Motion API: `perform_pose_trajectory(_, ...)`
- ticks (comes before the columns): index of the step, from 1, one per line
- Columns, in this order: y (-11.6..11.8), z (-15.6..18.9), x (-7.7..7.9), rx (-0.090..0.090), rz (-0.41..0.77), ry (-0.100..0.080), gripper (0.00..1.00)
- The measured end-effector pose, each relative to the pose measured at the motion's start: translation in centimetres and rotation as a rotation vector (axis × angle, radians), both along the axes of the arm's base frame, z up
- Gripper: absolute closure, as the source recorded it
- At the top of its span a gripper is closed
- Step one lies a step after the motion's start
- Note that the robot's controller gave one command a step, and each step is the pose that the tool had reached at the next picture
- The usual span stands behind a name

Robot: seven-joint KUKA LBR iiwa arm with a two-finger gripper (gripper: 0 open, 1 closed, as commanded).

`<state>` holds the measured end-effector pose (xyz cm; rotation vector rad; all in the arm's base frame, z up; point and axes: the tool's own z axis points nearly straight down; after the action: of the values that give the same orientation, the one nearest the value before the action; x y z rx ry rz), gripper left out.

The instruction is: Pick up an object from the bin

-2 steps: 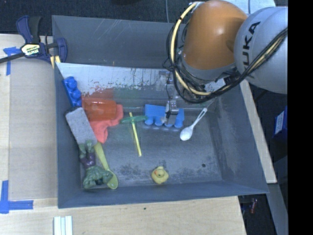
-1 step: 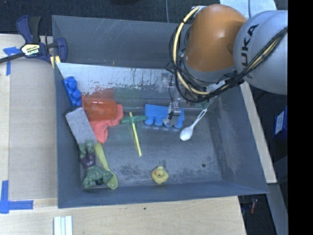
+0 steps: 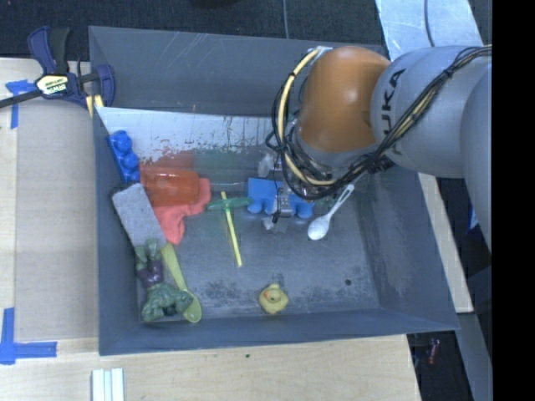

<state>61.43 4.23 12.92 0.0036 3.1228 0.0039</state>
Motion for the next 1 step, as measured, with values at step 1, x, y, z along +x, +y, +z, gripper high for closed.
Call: perform_pose_trajectory(1, -0.13, -5.91, -1.68, 0.003, -0.084, -0.009, 0.00)
